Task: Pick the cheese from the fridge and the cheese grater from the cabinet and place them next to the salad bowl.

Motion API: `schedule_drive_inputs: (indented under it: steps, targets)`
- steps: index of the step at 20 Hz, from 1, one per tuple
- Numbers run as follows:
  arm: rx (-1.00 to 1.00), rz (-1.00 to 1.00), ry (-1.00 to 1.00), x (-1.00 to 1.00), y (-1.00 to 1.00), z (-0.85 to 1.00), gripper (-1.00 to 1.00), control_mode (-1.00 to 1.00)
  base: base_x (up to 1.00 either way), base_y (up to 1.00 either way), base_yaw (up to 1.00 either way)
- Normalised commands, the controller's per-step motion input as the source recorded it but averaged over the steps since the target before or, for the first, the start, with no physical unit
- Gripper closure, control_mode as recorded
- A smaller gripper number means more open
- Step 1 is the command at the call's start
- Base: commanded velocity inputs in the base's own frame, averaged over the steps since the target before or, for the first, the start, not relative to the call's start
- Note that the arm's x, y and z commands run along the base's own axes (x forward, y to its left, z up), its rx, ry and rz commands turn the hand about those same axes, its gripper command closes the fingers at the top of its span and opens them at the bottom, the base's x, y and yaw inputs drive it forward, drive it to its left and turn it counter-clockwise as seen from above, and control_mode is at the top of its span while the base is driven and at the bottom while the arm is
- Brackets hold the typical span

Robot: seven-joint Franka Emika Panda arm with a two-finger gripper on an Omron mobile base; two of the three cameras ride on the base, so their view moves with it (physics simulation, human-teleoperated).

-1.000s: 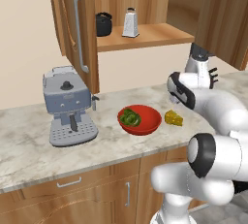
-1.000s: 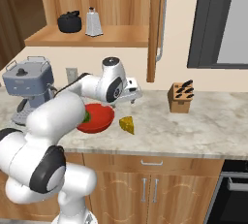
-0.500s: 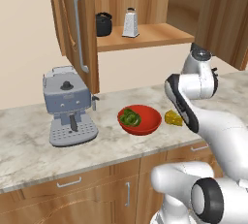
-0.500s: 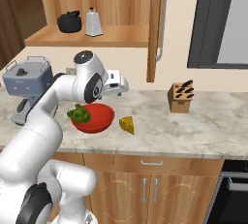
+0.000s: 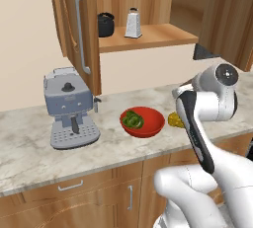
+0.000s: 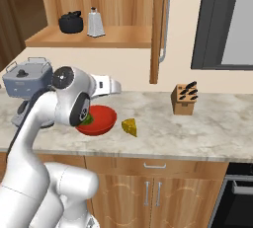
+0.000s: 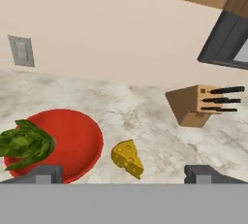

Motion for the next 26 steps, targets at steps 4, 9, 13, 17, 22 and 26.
schedule_drive_inputs:
  steps: [4,9,13,17,22,26]
  targets:
    - [0.02,0.01,0.22,-0.06,-0.1,0.83,-1.0,-1.0,0.0,0.0,0.0]
    - [-0.01,0.0,0.39,-0.19,-0.19,0.76,-1.0,-1.0,0.0,0.0,0.0]
    - [-0.01,-0.02,-0.2,0.07,0.41,0.44,-1.0,-1.0,0.0,0.0,0.0]
    - [0.0,0.0,-0.23,0.05,0.21,0.42,-1.0,-1.0,0.0,0.0,0.0]
    - [0.0,0.0,-0.32,-0.07,0.07,0.39,-1.0,-1.0,0.0,0.0,0.0]
    - [0.0,0.0,-0.12,-0.22,0.01,0.02,-1.0,-1.0,0.0,0.0,0.0]
